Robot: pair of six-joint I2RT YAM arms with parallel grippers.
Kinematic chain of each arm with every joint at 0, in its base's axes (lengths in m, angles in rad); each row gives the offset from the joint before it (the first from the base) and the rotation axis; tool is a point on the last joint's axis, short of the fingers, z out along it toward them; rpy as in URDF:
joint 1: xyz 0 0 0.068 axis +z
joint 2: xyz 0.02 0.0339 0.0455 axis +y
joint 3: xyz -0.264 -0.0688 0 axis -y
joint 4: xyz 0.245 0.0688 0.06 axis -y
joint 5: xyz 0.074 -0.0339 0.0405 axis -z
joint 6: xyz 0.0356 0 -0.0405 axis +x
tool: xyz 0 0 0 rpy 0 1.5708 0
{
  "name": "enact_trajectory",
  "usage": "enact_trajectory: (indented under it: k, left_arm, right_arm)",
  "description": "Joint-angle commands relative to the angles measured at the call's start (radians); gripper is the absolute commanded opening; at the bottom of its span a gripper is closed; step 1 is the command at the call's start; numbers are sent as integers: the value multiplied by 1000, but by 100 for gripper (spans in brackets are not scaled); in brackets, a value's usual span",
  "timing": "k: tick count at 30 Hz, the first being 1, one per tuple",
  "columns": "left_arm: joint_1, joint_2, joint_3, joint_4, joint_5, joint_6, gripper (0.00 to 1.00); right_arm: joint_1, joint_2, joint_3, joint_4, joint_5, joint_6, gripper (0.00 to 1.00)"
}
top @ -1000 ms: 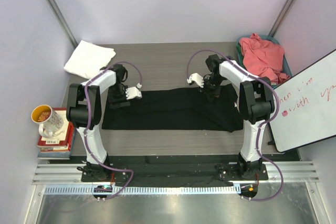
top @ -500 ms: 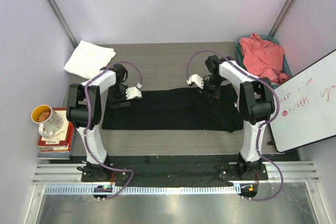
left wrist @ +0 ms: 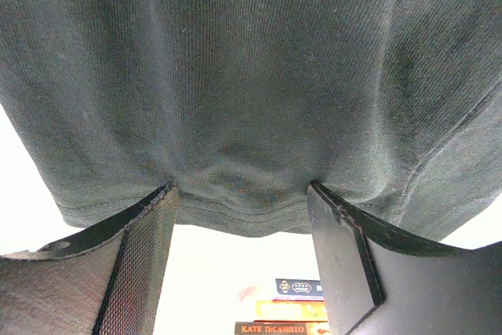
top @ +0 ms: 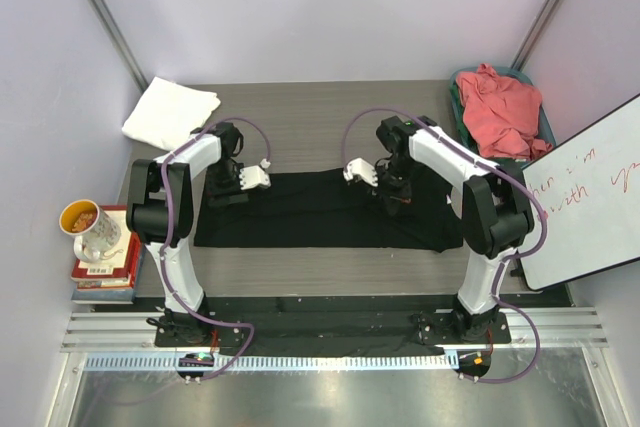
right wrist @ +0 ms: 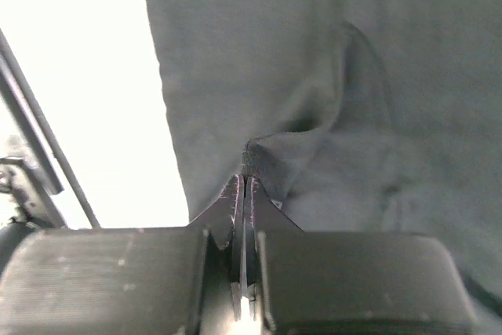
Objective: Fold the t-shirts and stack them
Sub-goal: Fold the other side of the tshirt into a rectangle
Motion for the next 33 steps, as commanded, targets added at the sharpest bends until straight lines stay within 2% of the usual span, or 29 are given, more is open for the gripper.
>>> enact_trajectory:
  k: [1,16,17,18,19,20,21,22,23,27,30,33]
  left_arm:
    - [-8,-21,22,-13,8,24,67]
    - [-11,-73,-44,-7,-1,38,67]
    - [-12,-75,-49,-5,-2,39,68]
    - [-12,-78,-52,-4,-2,39,68]
    - [-12,-83,-53,-5,-4,41,68]
    - [-12,-81,-53,-4,-5,41,68]
    - [-14,-83,-53,-5,-5,39,68]
    - [-12,-84,-50,-5,-7,39,68]
    - [-14,-83,-49,-5,-7,38,68]
    - [-23,-83,-36,-11,-10,29,68]
    - [-25,-83,-29,-10,-15,27,68]
    - [-26,-81,-27,2,-36,32,68]
  right_arm:
    - [44,-74,-20,-46,-46,-11,1]
    - [213,-138,-99,-109,-71,-17,1]
    - [219,-138,-103,-112,-68,-24,4]
    - [225,-143,-107,-113,-65,-24,13]
    - [230,-144,-107,-114,-63,-24,37]
    - [230,-148,-107,-110,-62,-20,47]
    - [230,-148,-103,-110,-54,-18,68]
    - [230,-148,-101,-106,-51,-20,76]
    - [230,-151,-99,-103,-46,-20,99]
    - [216,-157,-81,-58,1,11,100]
    - [145,-145,-52,53,38,61,95]
    - [34,-105,2,115,61,103,83]
